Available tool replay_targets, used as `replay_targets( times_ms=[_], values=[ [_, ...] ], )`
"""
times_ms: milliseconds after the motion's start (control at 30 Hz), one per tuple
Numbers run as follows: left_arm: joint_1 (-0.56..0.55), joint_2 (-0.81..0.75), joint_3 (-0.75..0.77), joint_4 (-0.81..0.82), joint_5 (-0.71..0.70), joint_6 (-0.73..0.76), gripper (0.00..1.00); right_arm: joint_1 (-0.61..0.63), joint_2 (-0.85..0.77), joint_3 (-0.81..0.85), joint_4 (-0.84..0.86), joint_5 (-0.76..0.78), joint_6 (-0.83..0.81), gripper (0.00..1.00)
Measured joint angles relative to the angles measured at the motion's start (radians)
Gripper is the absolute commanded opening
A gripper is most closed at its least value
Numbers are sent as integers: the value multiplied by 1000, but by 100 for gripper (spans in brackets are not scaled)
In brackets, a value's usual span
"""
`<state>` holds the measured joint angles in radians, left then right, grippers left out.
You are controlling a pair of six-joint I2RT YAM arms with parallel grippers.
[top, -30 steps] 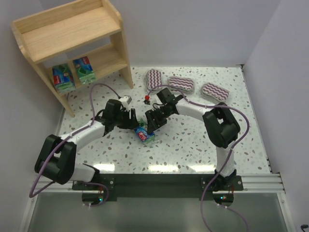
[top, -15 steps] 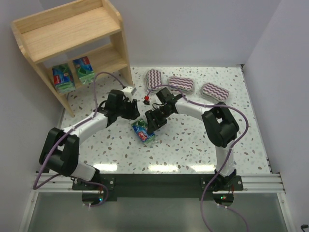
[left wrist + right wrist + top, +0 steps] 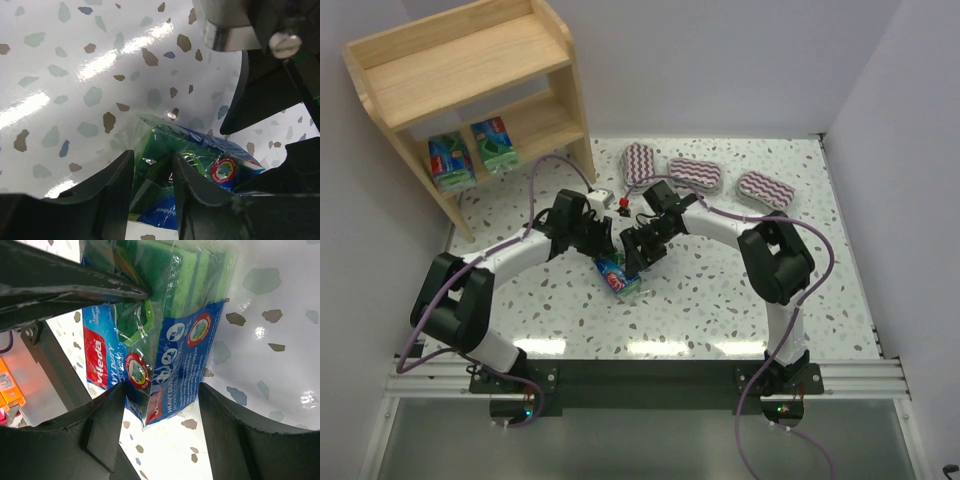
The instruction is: Place and organize the cleaning sponges onto the shelf
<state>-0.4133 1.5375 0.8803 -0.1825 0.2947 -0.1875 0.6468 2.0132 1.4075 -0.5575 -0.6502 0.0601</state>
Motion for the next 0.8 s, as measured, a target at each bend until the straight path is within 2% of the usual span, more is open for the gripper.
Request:
replay_targets(
  times_ms=[33, 67, 167, 267, 500, 700, 800],
  values=[
    [-4, 6, 0, -2, 9, 1, 30, -2, 1, 2, -1, 5, 5, 63],
    [-8, 11, 0, -2, 13, 0, 25, -3, 2, 4, -2, 5, 8, 63],
    [-14, 18, 4, 0, 12, 6, 10, -11, 2, 6, -13, 12, 20, 64],
    [-14, 14, 4, -7, -2, -2, 0, -26, 2, 8, -21, 27, 48, 68],
    [-26, -66, -13, -60, -125, -82, 0, -96, -32, 14, -24, 139, 152, 81],
    [-11, -214, -143, -12, -236, -319, 0, -123, -165, 13, -22, 282, 251, 87],
    [-8, -297, -260, 40, -293, -495, 0, -124, -249, -11, -10, 326, 303, 88]
  ],
)
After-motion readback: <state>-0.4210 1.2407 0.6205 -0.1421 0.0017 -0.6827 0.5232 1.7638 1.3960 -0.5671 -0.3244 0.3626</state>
